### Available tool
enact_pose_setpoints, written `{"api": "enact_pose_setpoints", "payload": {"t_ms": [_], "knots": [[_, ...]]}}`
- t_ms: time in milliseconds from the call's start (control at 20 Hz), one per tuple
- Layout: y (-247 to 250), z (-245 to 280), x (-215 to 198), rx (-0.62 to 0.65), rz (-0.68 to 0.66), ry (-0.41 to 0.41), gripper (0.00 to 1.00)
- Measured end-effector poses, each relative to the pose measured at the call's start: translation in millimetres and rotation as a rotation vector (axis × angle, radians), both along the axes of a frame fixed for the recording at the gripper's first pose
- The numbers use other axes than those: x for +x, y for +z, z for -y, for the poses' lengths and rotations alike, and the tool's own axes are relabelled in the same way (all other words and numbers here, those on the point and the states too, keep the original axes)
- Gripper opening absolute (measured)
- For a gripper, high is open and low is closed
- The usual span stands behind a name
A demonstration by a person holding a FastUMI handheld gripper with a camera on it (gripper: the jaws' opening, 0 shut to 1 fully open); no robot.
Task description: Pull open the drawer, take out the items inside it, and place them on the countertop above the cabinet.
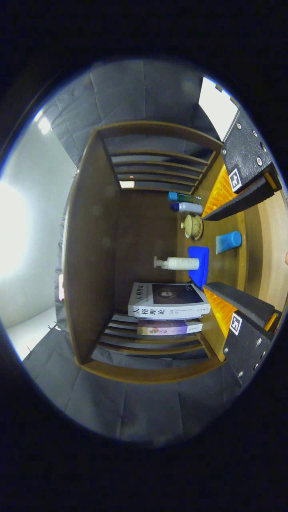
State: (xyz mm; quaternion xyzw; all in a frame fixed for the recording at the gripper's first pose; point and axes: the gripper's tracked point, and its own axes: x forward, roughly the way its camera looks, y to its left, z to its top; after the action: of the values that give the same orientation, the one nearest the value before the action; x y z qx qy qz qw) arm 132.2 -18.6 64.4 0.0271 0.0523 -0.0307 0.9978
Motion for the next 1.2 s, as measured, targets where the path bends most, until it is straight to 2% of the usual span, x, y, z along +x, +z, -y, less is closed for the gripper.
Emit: {"api": "enact_pose_setpoints", "payload": {"t_ms": [150, 450, 600, 850, 1200], "knots": [[0, -1, -30, 0.048, 0.024, -0.008, 0.94], [-13, -14, -91, 0.017, 0.059, 0.050, 0.94], [-25, -16, -113, 0.037, 0.058, 0.050, 0.94], [-46, -12, -141, 0.089, 0.021, 0.028, 0.94], [-102, -2, -164, 0.074, -0.105, 0.023, 0.94]]}}
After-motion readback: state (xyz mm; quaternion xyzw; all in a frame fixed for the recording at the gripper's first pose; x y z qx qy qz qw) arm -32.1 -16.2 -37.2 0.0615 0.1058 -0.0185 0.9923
